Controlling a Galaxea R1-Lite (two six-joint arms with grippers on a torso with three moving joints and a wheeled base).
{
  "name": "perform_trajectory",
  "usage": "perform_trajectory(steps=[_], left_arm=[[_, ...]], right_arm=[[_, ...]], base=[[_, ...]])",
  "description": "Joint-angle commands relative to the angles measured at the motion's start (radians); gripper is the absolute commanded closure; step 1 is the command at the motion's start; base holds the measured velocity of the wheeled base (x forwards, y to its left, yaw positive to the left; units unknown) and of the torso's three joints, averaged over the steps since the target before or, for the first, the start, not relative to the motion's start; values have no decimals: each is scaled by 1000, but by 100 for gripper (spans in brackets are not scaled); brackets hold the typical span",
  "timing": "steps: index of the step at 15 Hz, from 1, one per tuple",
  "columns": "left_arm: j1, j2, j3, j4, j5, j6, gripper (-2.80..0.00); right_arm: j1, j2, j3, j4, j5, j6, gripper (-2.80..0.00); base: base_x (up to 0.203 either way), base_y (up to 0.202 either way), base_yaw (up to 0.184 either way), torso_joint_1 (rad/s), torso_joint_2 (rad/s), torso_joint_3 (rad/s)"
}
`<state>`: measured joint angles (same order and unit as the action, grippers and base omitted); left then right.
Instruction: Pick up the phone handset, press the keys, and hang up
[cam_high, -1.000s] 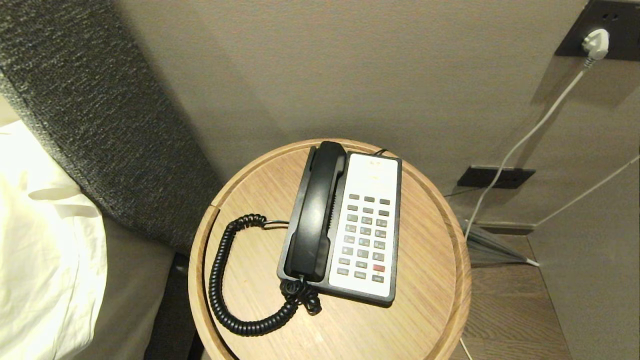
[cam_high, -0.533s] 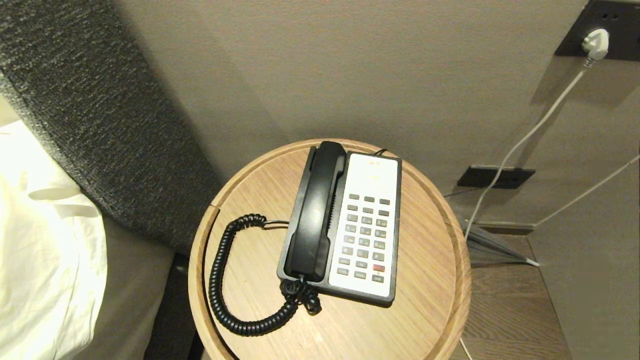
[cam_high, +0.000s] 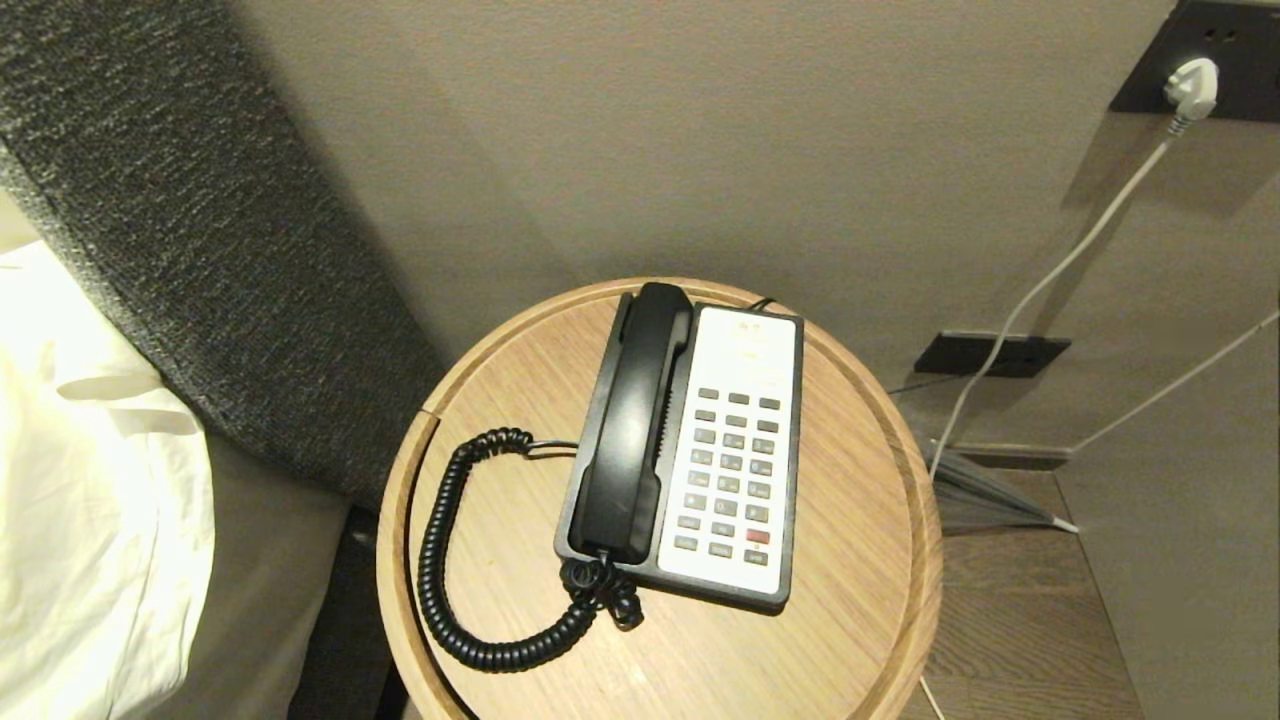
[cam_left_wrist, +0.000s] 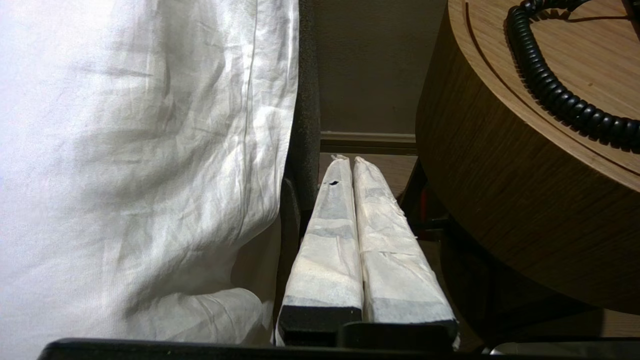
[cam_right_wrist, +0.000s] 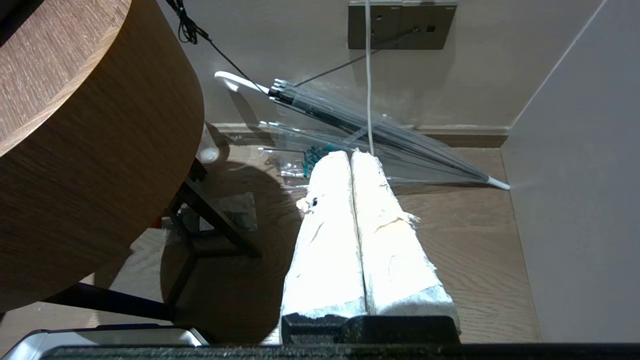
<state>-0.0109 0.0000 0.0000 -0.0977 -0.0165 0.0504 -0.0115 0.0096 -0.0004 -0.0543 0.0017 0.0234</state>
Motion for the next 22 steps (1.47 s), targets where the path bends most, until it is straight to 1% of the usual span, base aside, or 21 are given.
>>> perform_trajectory(steps=[1, 3, 5, 6, 8, 9, 22], left_arm=[[0, 2, 40, -1, 0, 0, 0], [0, 0, 40, 1, 1, -5, 0], [0, 2, 40, 3, 1, 5, 0], [0, 2, 40, -2, 2, -1, 0], [0, 2, 40, 1, 17, -35, 0], [0, 2, 40, 1, 18, -37, 0], [0, 2, 40, -1, 18, -40, 0]], right_arm=[[-1, 4, 22, -1, 0, 0, 0], [-1, 4, 22, -1, 0, 0, 0], [1, 4, 22, -1, 0, 0, 0], [1, 4, 22, -1, 0, 0, 0], [-1, 4, 22, -1, 0, 0, 0], [1, 4, 22, -1, 0, 0, 0], [1, 4, 22, -1, 0, 0, 0]], base=[[0, 0, 0, 0, 0, 0], [0, 0, 0, 0, 0, 0], [0, 0, 0, 0, 0, 0], [0, 0, 0, 0, 0, 0], [0, 0, 0, 0, 0, 0], [0, 0, 0, 2, 2, 76], [0, 0, 0, 2, 0, 189]])
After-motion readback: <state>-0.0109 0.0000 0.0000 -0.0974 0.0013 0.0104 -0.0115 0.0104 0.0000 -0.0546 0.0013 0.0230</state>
